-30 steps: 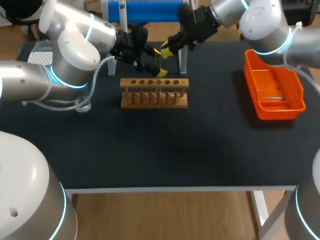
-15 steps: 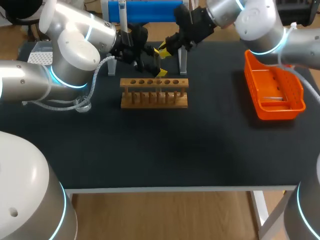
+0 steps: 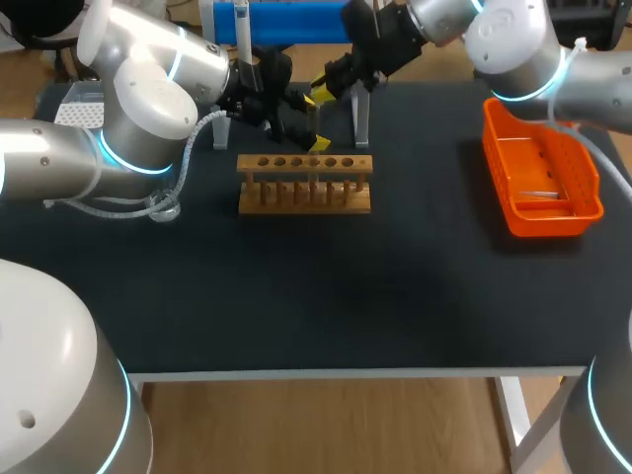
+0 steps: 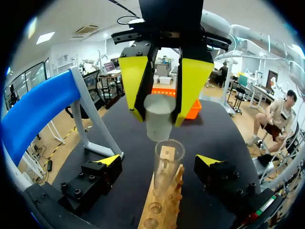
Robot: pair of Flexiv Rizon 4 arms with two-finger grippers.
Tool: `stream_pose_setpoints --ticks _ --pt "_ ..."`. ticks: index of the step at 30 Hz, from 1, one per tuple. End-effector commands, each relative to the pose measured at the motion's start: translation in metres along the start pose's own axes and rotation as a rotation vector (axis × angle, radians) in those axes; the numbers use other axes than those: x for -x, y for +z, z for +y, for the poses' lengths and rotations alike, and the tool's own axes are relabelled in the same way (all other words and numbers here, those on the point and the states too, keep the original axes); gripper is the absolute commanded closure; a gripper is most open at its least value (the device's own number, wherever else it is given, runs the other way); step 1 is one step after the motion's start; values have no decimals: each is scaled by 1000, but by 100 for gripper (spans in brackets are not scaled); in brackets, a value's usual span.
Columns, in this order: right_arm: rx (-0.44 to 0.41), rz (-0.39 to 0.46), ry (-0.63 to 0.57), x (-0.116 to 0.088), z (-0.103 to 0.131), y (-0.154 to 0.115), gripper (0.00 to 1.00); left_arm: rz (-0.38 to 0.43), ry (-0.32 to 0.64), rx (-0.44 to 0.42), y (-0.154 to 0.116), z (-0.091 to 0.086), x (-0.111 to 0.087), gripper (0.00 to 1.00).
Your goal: Invert the test tube, pick up the pipette, mount the tip to pipette, aspirate from beaker and dispense into the tube, eject the tip, return the pipette, and cap with the stopper.
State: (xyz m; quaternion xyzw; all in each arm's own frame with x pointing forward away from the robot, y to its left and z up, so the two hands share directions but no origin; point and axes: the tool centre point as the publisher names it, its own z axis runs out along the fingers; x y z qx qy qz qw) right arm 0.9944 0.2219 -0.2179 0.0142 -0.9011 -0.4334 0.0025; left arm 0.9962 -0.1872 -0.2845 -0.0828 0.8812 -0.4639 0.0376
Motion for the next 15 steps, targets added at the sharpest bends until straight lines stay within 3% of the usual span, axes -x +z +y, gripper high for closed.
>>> stream_pose_setpoints --ticks 1,15 --pt "-6 0 -3 -2 4 -4 100 1 0 2 0 0 1 0" --pt "-5 4 -15 -7 11 -3 100 1 0 2 0 0 1 0"
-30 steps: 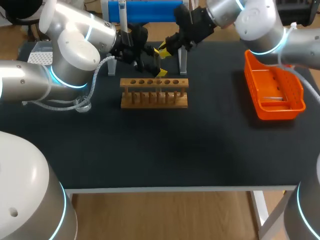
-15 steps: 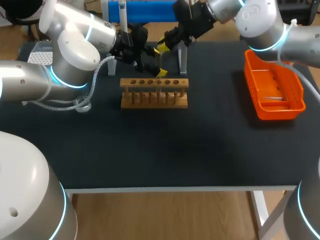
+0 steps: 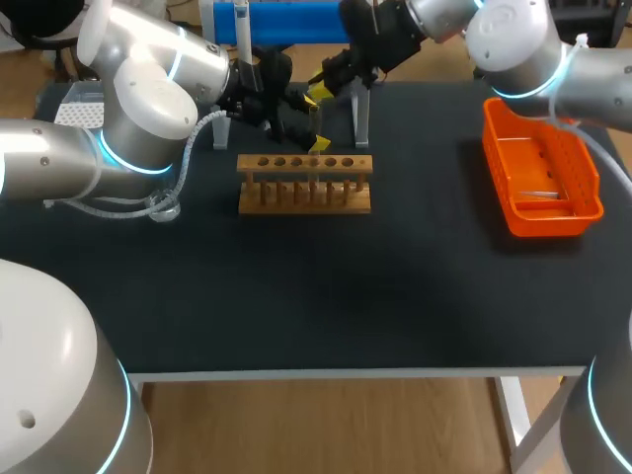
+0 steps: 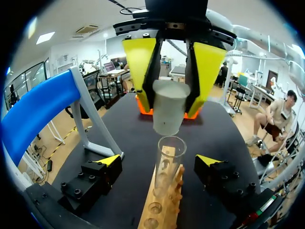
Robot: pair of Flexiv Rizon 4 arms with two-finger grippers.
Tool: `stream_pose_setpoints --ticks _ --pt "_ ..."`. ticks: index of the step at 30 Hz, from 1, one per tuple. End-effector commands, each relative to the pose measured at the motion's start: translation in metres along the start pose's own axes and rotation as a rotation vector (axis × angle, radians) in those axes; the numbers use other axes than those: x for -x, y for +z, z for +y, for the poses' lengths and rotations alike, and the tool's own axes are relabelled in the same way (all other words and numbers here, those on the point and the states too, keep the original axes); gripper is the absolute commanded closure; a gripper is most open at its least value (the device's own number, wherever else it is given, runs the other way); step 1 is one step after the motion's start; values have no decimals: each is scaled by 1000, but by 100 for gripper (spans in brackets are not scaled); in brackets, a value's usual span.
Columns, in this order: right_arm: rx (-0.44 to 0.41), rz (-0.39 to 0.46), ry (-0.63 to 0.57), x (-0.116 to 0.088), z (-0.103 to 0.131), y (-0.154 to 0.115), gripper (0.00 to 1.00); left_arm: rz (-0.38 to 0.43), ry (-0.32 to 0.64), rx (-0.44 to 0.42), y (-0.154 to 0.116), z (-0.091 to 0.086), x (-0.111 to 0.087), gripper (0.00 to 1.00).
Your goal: Invert the test tube, pick up the pipette, mount the tip to pipette, aspirate from beaker and dispense into the tube, eject the tip, return the pipette, and cap with the stopper.
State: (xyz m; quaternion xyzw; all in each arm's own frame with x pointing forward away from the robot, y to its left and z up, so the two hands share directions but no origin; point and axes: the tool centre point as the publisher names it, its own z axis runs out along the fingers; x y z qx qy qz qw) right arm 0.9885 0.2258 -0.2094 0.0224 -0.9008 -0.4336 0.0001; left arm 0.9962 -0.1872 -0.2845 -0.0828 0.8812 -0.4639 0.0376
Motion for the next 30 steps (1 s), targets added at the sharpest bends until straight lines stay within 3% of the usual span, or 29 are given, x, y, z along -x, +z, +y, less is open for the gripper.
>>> stream_pose_setpoints --ticks 1,30 --pt "-6 2 1 -1 2 0 100 1 0 2 0 0 1 0" --pt "-9 2 5 -2 1 2 100 1 0 2 0 0 1 0"
